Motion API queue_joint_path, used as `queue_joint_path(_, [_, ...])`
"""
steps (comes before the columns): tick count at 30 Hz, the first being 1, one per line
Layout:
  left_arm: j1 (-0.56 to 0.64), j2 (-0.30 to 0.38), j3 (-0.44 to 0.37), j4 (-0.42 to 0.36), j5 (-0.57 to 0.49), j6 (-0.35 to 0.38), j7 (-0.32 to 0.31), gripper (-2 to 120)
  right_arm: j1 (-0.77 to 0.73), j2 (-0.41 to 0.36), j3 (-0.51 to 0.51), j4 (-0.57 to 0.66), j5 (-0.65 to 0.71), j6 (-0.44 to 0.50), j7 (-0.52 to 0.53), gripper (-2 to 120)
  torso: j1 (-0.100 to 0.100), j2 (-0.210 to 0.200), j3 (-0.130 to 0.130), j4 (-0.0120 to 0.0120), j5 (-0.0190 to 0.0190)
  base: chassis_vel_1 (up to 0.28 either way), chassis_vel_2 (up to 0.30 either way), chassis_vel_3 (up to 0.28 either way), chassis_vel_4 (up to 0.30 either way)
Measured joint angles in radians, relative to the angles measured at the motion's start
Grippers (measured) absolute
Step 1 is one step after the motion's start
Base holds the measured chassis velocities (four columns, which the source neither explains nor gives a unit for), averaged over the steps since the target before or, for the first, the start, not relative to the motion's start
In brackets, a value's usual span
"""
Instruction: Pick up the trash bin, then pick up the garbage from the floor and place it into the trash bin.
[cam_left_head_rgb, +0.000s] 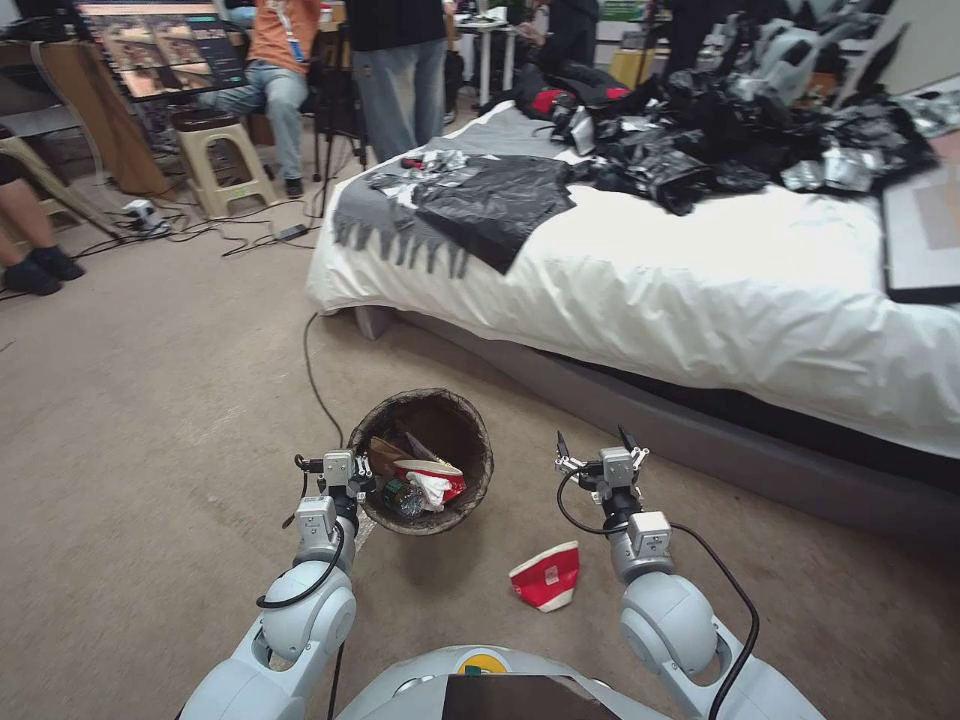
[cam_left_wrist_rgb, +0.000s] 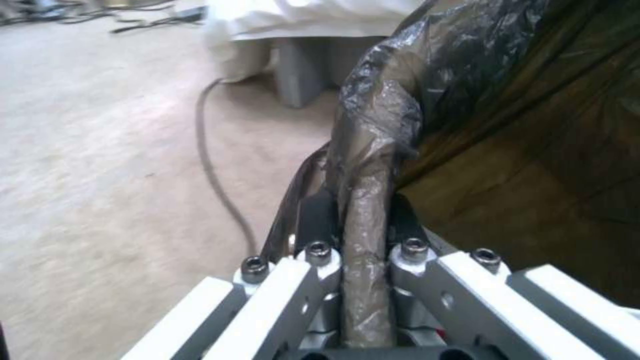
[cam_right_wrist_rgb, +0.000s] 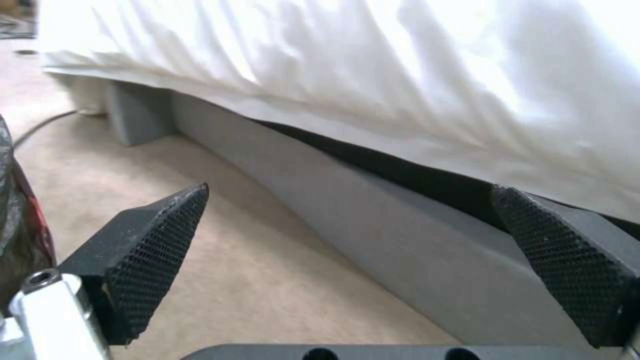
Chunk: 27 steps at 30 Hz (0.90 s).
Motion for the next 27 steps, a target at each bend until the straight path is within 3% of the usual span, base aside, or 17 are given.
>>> queue_joint_path(8, [-0.003,-0.003,-0.001,0.008,0.026,-0.006,0.001,0,0.010,-0.031,0.006,-0.009,0.009,-0.006,-0.001,100,0.000,0.000,0.000,0.0002,0.0001,0.073,0.072,0.067,0.070])
queue_joint_path(15, [-0.008,-0.002,0.000,0.010,0.026,-0.007,0.003,0,0.026,-0.133,0.035,-0.024,0.064,-0.011,-0.030,100,0.000,0.000,0.000,-0.0006,0.0002,0.000,0.000,0.000,0.000])
queue_joint_path(17, [-0.008,-0.001,0.000,0.013,0.026,-0.008,0.004,0,0.044,-0.210,0.045,-0.041,0.129,-0.010,-0.084,100,0.000,0.000,0.000,-0.0001,0.0002,0.000,0.000,0.000,0.000])
queue_joint_path(18, [-0.008,-0.001,0.000,0.013,0.026,-0.008,0.004,0,0.044,-0.210,0.045,-0.041,0.129,-0.010,-0.084,100,0.000,0.000,0.000,-0.0001,0.0002,0.000,0.000,0.000,0.000])
queue_joint_path(21, [-0.011,0.001,0.003,0.020,0.025,-0.011,0.006,0,0.078,-0.340,0.041,-0.083,0.199,0.021,-0.185,100,0.000,0.000,0.000,0.0000,0.0003,0.000,0.000,0.000,0.000])
queue_joint_path(22, [-0.011,0.001,0.003,0.020,0.025,-0.011,0.006,0,0.078,-0.340,0.041,-0.083,0.199,0.021,-0.185,100,0.000,0.000,0.000,0.0000,0.0003,0.000,0.000,0.000,0.000])
queue_joint_path(25, [-0.017,0.002,0.006,0.027,0.025,-0.012,0.007,0,0.113,-0.470,0.005,-0.143,0.231,0.102,-0.285,100,0.000,0.000,0.000,0.0000,0.0004,0.000,0.000,0.000,0.000])
queue_joint_path(27, [-0.019,0.004,0.008,0.029,0.024,-0.013,0.007,0,0.121,-0.509,-0.006,-0.160,0.239,0.131,-0.320,100,0.000,0.000,0.000,0.0000,0.0003,0.000,0.000,0.000,0.000])
